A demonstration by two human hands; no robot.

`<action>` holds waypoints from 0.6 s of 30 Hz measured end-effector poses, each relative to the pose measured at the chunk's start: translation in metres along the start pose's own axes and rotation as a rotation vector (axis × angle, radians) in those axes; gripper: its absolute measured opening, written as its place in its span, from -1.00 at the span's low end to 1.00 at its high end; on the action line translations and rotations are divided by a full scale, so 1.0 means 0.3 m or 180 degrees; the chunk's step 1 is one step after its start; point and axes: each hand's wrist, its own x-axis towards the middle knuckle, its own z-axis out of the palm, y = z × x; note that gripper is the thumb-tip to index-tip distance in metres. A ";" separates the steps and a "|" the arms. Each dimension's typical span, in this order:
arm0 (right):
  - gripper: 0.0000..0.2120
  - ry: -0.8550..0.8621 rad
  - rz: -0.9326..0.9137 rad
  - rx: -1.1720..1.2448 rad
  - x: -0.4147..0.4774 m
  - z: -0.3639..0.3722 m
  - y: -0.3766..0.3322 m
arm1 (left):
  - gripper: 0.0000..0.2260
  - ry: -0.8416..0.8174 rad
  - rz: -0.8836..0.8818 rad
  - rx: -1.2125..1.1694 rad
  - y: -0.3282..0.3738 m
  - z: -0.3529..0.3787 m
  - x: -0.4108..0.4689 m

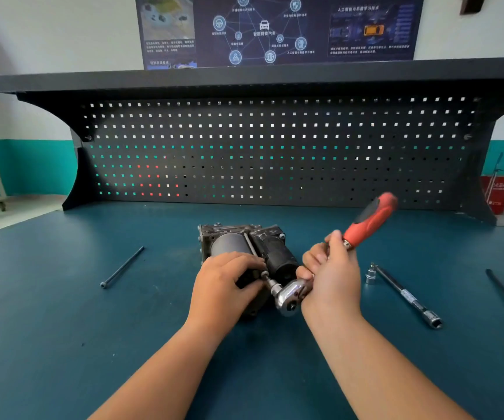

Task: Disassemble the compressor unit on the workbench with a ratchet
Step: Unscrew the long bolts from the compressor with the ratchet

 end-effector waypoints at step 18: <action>-0.74 -0.0161 -0.0267 -0.0227 -0.046 0.017 0.023 | -0.84 -0.0120 0.0276 0.0008 0.001 -0.011 0.003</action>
